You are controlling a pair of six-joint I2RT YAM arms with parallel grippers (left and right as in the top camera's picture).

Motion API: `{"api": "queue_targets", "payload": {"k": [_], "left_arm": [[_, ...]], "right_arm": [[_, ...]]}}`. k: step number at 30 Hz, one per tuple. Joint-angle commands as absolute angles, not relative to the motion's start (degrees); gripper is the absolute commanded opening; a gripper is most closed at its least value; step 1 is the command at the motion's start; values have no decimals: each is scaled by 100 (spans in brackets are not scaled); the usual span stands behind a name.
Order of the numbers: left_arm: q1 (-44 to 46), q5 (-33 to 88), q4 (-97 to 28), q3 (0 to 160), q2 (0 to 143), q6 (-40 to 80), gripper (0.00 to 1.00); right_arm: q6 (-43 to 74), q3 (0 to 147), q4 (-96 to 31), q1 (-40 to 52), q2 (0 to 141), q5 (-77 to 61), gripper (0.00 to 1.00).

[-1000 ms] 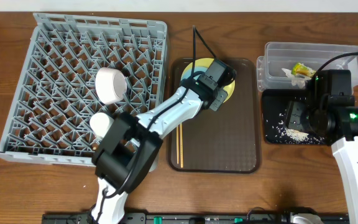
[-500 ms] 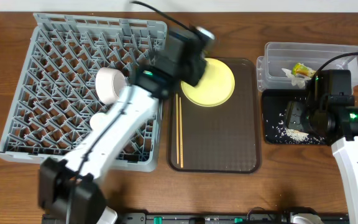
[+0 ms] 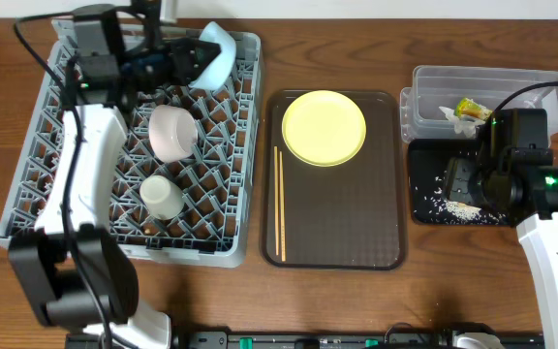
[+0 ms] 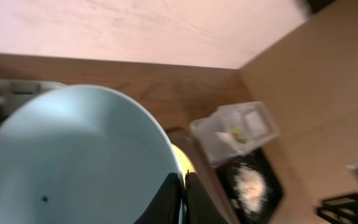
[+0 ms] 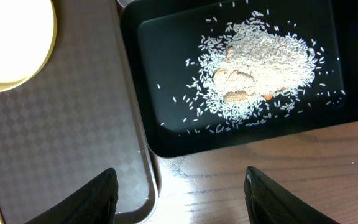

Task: Sort waste into correct bins and load items into the dishwasher
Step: 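Carry the light-blue bowl into the rack's back row and release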

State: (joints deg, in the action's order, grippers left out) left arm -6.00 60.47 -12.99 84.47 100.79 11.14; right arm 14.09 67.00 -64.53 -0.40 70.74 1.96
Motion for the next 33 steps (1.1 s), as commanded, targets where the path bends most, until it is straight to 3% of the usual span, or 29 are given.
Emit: {"api": "queue_targets", "payload": {"k": [1,7,19,27,33], "left_arm": [[-838,7583,-1122,8466,10512,1538,6],[-1114,8073,-650,8466,11168,2351,6],[-1225,7867,-189,8466,11577,3052,6],[-1225,7537,355,8466,11574,5013,6],[-1214,7277,403,8466,11574,5675,6]], "right_arm": [[1496,6744,-6453,-150,7039,252,63],[1496,6744,-6455,-150,7039,252,63],[1496,6744,-6552,-150,7039,252,63],[1496,6744,-6552,-150,7039,252,63],[1496,6744,-6558,-150,7039,252,63]]}}
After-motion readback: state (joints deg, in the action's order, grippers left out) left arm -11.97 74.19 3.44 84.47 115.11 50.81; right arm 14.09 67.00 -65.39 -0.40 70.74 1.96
